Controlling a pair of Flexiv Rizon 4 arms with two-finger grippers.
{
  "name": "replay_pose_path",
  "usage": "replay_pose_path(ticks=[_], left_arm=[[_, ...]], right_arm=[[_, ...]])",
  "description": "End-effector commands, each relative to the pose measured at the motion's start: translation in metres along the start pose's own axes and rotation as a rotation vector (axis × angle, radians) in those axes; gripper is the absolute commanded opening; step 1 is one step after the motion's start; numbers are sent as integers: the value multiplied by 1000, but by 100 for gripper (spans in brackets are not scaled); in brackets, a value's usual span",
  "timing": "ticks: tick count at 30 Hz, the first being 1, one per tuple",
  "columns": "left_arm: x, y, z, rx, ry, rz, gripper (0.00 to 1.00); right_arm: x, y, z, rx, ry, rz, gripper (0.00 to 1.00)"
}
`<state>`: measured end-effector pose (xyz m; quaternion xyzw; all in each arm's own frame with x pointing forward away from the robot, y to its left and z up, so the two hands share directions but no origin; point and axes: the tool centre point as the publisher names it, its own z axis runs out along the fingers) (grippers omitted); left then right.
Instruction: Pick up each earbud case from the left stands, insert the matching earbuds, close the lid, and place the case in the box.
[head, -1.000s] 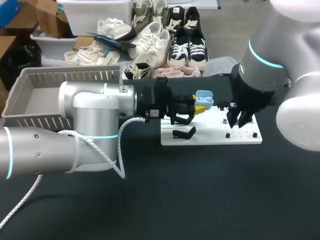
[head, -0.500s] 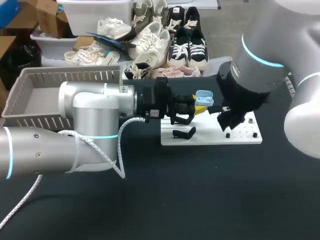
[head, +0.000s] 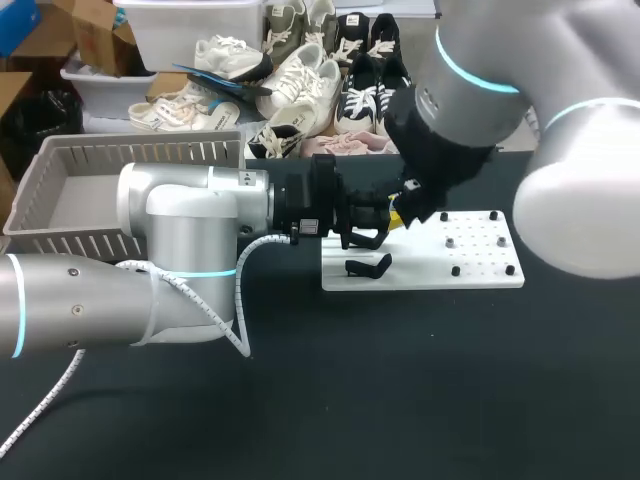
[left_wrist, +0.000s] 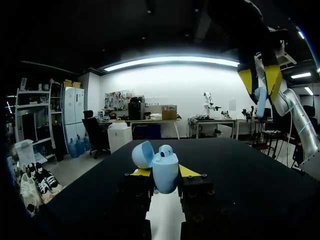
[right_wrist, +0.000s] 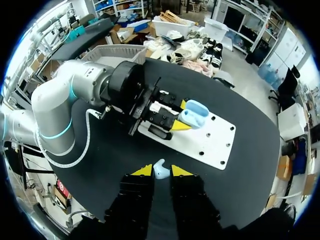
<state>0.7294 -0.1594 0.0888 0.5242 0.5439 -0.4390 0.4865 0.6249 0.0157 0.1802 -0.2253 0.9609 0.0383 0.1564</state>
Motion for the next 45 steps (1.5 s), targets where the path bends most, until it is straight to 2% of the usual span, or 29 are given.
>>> replay_pose_path(ticks=[1,10,16,26,45], left_arm=[[0,-1,0,-4,-1,1,0],[0,-1,0,-4,-1,1,0],[0,-1,0,-4,-1,1,0],[0,-1,0,-4,-1,1,0],[0,-1,0,-4,-1,1,0]], right_arm=[[-22,-3,5,-13,40,-14,0],[-52,-16,17,-21,51,-29,0],[-64,-28,25,-22,51,-31,0],[-69,-43,44,-39,65,-15,0],[-65,-52,64,-52,89,-8,0]])
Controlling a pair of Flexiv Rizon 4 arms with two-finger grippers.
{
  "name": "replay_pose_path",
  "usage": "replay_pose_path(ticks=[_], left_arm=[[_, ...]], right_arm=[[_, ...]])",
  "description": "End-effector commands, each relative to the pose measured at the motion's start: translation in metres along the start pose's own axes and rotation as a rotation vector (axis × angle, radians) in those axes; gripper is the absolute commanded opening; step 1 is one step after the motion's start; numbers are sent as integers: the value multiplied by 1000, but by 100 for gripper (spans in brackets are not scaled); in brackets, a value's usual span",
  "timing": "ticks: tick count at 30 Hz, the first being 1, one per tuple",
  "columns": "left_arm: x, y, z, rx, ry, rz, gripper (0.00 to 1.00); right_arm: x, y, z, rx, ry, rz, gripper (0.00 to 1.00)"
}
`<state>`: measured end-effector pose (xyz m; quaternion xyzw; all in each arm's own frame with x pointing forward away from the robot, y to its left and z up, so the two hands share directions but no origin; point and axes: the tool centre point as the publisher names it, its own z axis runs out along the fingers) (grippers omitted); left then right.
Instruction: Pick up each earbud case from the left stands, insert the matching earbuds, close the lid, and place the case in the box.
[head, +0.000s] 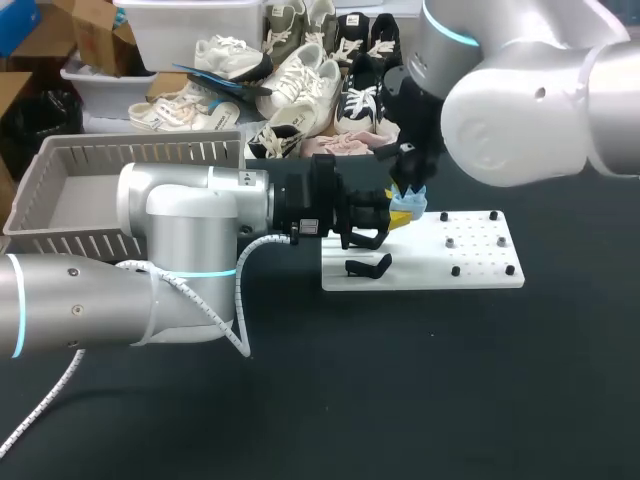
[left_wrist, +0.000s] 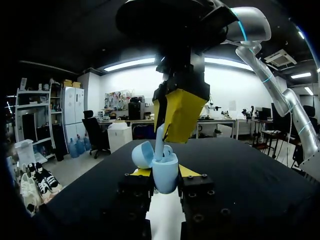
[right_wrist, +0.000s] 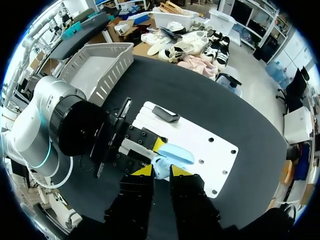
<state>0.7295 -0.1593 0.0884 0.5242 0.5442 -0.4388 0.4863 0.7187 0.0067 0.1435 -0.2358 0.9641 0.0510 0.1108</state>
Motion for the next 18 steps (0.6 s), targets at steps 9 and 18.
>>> replay_pose_path(ticks=[9,18], left_arm=[[0,-1,0,-3,-2,2,0],[0,-1,0,-3,-2,2,0]], right_arm=[[-1,-1,4,-9,6,5,0],[0,2,1,-5,6,3,0]])
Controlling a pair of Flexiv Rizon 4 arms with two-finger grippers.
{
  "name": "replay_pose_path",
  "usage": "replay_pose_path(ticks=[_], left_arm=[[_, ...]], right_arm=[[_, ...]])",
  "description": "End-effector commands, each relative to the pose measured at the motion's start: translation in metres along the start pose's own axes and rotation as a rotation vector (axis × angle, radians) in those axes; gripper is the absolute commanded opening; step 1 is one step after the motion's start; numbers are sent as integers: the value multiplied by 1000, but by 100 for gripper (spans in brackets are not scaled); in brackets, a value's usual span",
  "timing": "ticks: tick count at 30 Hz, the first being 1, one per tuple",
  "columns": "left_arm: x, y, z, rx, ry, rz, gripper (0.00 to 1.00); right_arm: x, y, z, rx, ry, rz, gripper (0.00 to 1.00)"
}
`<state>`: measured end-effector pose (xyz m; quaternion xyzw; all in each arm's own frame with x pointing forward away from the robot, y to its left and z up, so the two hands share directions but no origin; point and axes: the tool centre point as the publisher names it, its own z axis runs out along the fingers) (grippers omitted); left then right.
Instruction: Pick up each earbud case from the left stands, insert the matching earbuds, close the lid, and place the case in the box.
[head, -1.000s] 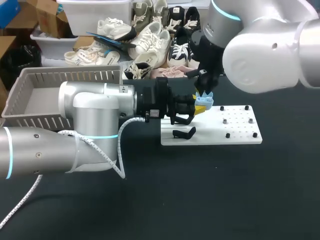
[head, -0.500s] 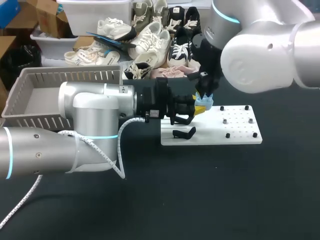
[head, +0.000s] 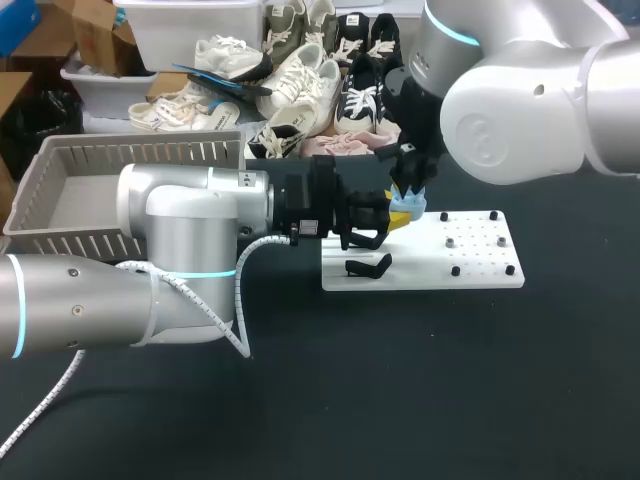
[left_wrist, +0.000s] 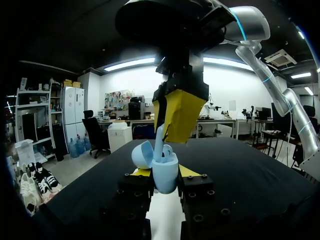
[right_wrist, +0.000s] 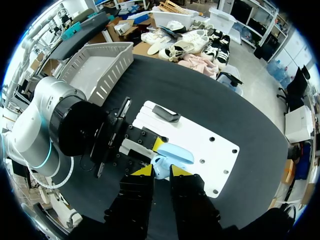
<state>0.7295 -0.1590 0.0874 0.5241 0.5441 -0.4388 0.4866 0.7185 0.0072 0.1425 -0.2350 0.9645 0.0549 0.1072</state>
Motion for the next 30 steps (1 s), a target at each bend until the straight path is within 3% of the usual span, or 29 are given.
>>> replay_pose_path(ticks=[1,30], left_arm=[[-1,-1,0,-3,-2,1,0],[-1,-1,0,-3,-2,1,0]], right_arm=[[0,1,0,3,0,0,0],[8,6,-6,14,0,2,0]])
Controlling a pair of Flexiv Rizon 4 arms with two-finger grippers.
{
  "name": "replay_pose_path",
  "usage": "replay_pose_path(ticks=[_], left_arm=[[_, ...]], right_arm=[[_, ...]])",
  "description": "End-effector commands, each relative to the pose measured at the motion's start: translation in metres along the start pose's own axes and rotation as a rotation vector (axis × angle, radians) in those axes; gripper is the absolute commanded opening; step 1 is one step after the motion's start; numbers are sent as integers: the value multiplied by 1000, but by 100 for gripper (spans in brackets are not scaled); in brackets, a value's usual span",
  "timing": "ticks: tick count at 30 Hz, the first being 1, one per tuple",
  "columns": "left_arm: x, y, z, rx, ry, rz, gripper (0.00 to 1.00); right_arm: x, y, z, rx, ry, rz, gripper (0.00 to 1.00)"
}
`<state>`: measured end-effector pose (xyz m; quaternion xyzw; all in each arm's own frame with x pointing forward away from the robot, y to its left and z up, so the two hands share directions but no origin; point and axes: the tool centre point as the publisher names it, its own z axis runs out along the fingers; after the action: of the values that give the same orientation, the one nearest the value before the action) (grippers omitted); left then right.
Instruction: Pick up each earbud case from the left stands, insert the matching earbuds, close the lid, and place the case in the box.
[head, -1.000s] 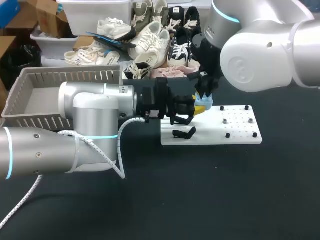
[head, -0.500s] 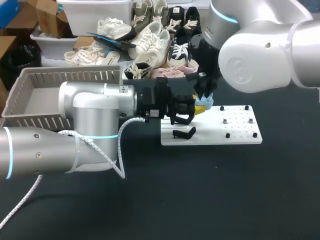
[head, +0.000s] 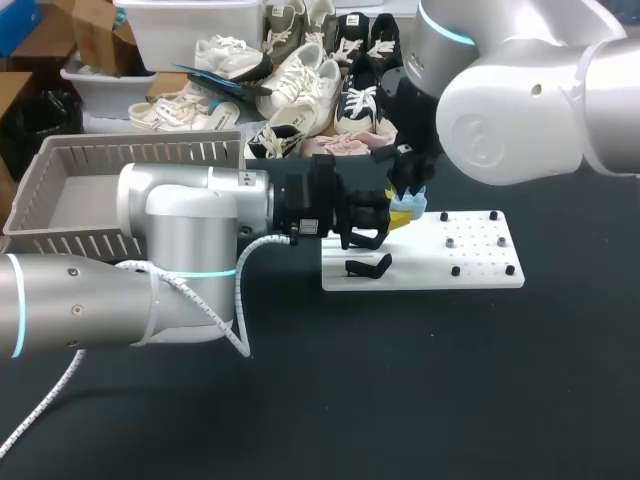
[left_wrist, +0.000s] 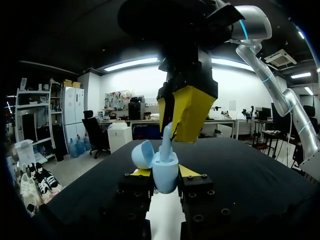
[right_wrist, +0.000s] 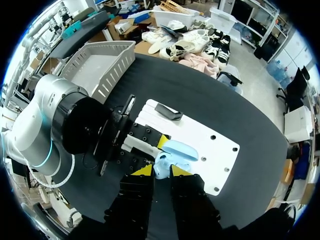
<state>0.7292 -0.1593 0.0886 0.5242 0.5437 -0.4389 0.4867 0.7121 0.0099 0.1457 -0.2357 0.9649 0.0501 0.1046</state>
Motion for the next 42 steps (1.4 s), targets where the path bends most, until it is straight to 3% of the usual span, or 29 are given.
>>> replay_pose_path(ticks=[1,42], left_arm=[[0,-1,0,-3,-1,1,0],[0,-1,0,-3,-1,1,0]], right_arm=[[4,0,-2,7,-7,5,0],[-3,-4,5,1,5,24,0]])
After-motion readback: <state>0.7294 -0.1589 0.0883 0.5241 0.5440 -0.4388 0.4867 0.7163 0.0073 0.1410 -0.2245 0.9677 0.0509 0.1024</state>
